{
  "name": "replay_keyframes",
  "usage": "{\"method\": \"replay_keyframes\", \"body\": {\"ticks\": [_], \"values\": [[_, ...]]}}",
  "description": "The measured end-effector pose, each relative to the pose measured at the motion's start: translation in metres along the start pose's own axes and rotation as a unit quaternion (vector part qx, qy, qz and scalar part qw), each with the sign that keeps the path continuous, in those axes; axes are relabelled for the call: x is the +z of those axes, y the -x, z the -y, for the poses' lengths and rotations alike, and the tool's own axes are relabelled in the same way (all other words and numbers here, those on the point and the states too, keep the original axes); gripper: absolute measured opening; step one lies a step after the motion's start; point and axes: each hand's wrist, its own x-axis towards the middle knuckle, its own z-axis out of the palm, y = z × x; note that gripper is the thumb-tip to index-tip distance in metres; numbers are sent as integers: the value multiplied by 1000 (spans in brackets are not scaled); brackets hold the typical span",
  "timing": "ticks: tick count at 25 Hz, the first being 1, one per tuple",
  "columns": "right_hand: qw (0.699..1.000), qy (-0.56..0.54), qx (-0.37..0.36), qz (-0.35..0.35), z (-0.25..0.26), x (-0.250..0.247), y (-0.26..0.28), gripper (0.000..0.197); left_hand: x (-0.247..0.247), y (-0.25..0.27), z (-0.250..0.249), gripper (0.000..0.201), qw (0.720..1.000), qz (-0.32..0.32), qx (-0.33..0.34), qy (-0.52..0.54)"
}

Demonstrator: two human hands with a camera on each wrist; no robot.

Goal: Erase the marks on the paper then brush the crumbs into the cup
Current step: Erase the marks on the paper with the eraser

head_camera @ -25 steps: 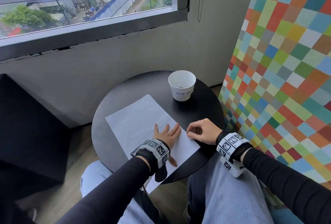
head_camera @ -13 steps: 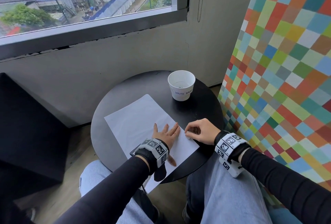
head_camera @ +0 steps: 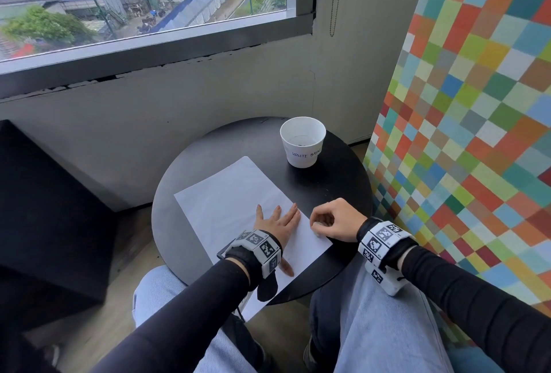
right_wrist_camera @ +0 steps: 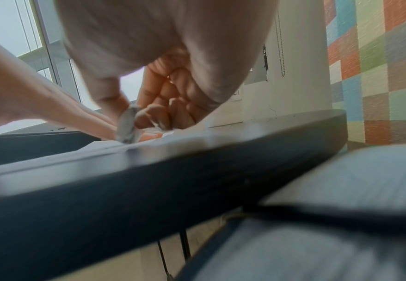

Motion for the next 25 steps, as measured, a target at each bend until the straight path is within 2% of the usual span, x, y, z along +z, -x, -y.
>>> {"method": "replay_keyframes", "body": {"ticks": [2,5,9,17,21,25], "values": [[1000,5,-3,-15,0,-1,0,1,0,0,0,138,1000,-2,2,2],[1000,12,2,12,0,0,1,5,0,1,0,138,1000,-1,1,1],[1000,17,-5,-8,0,1,0,3,0,0,1,138,1000,-1,5,1],[997,25,-47,61,9,12,8,5,1,0,1,139,1000,-2,2,0],[998,16,-49,26,7,10,5,5,1,-1,1,138,1000,-3,1,3],[997,23,-46,59,6,13,6,4,1,0,1,139,1000,2,-1,6]]}}
